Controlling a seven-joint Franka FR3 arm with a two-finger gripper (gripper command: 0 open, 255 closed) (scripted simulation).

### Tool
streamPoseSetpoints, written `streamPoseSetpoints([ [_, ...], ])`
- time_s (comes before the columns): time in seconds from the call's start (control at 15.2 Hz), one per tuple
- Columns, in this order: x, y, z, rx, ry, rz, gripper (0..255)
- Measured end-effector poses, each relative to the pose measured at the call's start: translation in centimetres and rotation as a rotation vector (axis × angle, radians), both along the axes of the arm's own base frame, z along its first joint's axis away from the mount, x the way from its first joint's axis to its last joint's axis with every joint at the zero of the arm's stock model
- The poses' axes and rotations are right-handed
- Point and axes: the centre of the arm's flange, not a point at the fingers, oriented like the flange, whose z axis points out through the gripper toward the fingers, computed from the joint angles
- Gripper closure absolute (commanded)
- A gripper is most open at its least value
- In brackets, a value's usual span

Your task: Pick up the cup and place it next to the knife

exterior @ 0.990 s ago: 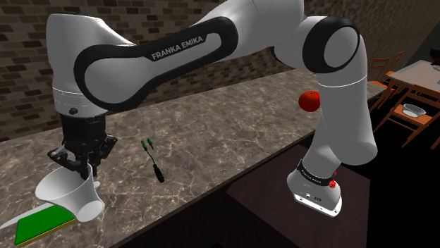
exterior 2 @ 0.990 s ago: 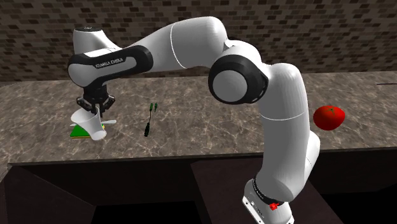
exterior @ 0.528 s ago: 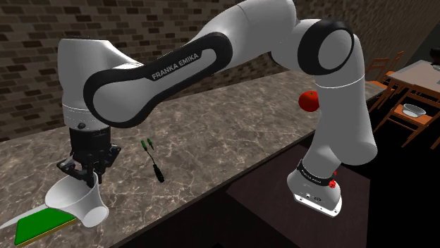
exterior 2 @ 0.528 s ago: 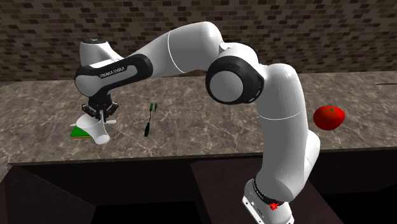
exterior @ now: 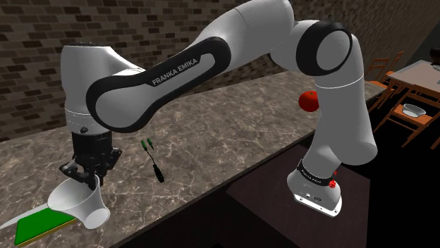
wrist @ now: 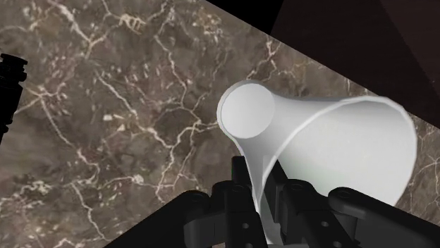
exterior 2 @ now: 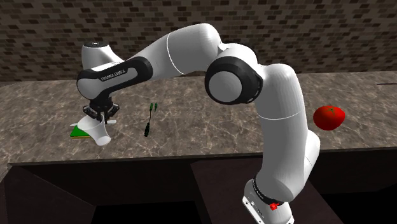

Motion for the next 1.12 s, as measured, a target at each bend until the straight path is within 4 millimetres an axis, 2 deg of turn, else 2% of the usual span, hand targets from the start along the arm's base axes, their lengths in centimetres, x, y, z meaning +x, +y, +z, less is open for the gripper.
streamPoseSetpoints([
  [0.4,0.0,0.0,0.0,0.000,0.000,0.000,0],
  [0.73,0.3,-1.3,4.2,0.001,-0.001,0.000,0],
  [1.12,0.3,-1.6,4.8,0.000,0.000,0.000,0],
])
